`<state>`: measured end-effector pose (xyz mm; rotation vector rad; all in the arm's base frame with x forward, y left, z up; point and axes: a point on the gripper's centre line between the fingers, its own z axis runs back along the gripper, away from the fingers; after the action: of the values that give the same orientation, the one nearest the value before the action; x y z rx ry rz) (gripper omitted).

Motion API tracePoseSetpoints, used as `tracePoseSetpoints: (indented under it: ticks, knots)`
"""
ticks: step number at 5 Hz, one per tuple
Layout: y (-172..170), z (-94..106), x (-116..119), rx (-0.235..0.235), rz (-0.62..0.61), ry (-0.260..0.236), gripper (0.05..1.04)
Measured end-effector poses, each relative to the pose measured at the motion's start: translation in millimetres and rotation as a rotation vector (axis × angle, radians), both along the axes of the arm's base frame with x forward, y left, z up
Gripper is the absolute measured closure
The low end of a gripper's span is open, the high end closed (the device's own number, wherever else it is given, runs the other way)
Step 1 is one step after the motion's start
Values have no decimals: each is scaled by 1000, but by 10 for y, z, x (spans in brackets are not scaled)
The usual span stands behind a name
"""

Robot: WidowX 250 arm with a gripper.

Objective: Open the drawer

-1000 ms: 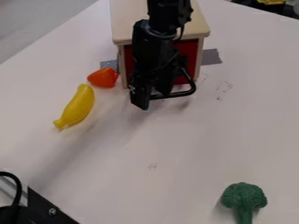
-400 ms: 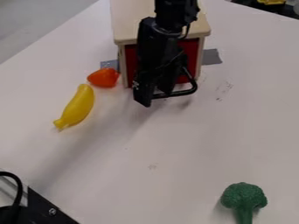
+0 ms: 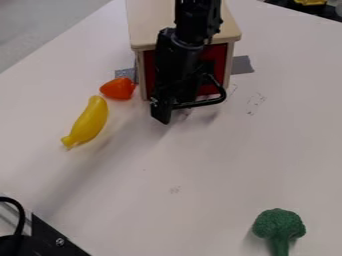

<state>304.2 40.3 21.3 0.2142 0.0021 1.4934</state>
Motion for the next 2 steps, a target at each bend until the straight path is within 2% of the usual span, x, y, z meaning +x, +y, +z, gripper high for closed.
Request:
tracePoseSetpoints:
  ticks: [1, 2]
  knots:
    - [-1, -21, -35, 3, 0, 10, 389]
    - [-43, -22, -109, 6, 18, 17, 613]
